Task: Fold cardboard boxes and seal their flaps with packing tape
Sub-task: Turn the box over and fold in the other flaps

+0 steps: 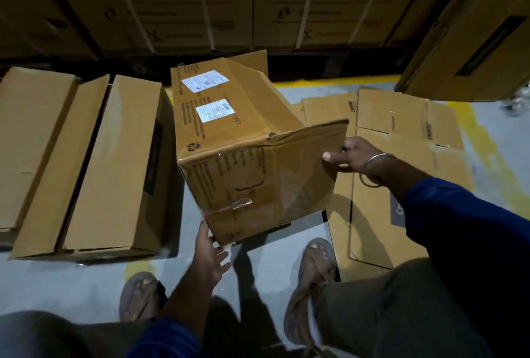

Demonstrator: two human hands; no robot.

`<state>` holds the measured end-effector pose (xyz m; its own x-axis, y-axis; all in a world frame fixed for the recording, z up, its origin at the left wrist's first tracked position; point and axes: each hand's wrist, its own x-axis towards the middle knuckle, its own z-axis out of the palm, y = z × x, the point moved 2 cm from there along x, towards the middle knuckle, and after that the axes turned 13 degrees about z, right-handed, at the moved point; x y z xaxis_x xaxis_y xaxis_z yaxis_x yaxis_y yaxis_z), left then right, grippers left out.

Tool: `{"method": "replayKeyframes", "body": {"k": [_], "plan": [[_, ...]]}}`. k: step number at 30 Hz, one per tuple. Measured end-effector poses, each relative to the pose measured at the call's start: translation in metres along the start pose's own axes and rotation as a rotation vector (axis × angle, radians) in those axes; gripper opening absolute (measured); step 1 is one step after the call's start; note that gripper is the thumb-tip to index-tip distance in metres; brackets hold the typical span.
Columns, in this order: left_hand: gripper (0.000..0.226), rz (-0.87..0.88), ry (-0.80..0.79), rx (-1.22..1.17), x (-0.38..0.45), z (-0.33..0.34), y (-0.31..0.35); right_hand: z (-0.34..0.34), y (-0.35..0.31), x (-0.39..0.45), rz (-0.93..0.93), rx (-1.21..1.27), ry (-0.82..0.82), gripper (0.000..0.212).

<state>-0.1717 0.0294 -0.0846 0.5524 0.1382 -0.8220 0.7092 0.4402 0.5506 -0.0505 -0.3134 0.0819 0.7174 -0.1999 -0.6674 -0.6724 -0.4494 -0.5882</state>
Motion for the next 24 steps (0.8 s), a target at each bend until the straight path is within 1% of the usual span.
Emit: {"method": "replayKeyframes", "body": {"k": [1, 2, 3, 5, 7, 8, 9, 11, 13, 14, 16, 17, 19, 21, 23, 24], "plan": [[0.095, 0.01, 0.057, 0.068, -0.003, -0.002, 0.01, 0.001, -0.007, -0.002, -0.048, 0.004, -0.002, 0.023], [0.09, 0.049, 0.121, 0.109, -0.007, -0.005, 0.024, 0.001, -0.015, -0.006, -0.095, -0.007, 0.003, 0.012], [0.081, 0.117, 0.196, 0.114, -0.01, -0.01, 0.041, 0.001, -0.023, -0.009, -0.144, -0.031, 0.025, 0.009], [0.06, 0.307, 0.324, 0.045, -0.024, -0.018, 0.086, -0.001, -0.043, -0.02, -0.245, -0.08, 0.081, 0.011], [0.047, 0.468, 0.395, -0.033, -0.048, -0.019, 0.14, -0.002, -0.058, -0.033, -0.283, -0.134, 0.15, 0.022], [0.041, 0.539, 0.425, -0.027, -0.061, -0.018, 0.169, -0.002, -0.065, -0.041, -0.29, -0.156, 0.179, 0.026], [0.034, 0.622, 0.42, 0.012, -0.074, -0.016, 0.195, -0.001, -0.071, -0.049, -0.313, -0.179, 0.218, 0.027], [0.012, 0.819, 0.335, 0.142, -0.104, -0.009, 0.234, 0.0, -0.083, -0.066, -0.378, -0.229, 0.339, 0.023], [0.007, 0.977, 0.205, 0.382, -0.132, -0.005, 0.246, 0.002, -0.093, -0.085, -0.441, -0.273, 0.485, 0.019], [0.008, 1.025, 0.128, 0.499, -0.144, -0.004, 0.243, 0.003, -0.098, -0.095, -0.477, -0.288, 0.553, 0.018], [0.015, 1.028, -0.041, 0.635, -0.164, 0.001, 0.223, 0.004, -0.106, -0.115, -0.557, -0.33, 0.697, 0.017], [0.02, 0.965, -0.111, 0.657, -0.168, 0.004, 0.21, 0.004, -0.108, -0.125, -0.595, -0.36, 0.771, 0.017], [0.032, 0.781, -0.219, 0.643, -0.167, 0.016, 0.185, 0.006, -0.111, -0.14, -0.657, -0.434, 0.891, 0.023], [0.047, 0.643, -0.304, 0.622, -0.157, 0.03, 0.165, 0.011, -0.11, -0.153, -0.739, -0.472, 0.961, 0.027], [0.058, 0.585, -0.349, 0.586, -0.151, 0.042, 0.152, 0.021, -0.111, -0.166, -0.836, -0.478, 0.991, 0.027], [0.061, 0.569, -0.342, 0.576, -0.146, 0.044, 0.147, 0.028, -0.111, -0.17, -0.889, -0.49, 0.99, 0.026]]}}
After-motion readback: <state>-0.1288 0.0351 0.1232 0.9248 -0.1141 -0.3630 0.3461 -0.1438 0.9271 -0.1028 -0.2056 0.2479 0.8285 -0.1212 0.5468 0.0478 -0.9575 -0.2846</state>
